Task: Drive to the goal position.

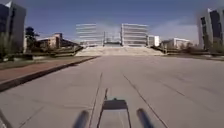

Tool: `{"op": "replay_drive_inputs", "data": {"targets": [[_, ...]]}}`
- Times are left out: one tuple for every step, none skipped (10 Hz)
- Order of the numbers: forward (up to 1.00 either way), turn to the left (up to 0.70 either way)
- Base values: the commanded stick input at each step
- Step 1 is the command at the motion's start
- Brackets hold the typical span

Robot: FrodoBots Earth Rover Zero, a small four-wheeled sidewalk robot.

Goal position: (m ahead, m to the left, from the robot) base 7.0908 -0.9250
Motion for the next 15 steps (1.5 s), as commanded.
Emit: {"op": "replay_drive_inputs", "data": {"targets": [[0.70,0.00],[0.70,0.00],[0.70,0.00],[0.70,0.00],[0.70,0.00],[0.70,0.00],[0.70,0.00],[0.70,-0.14],[0.70,-0.14],[0.70,-0.14],[0.70,-0.14],[0.70,-0.14],[0.70,-0.14],[0.70,-0.14],[0.70,-0.14]]}}
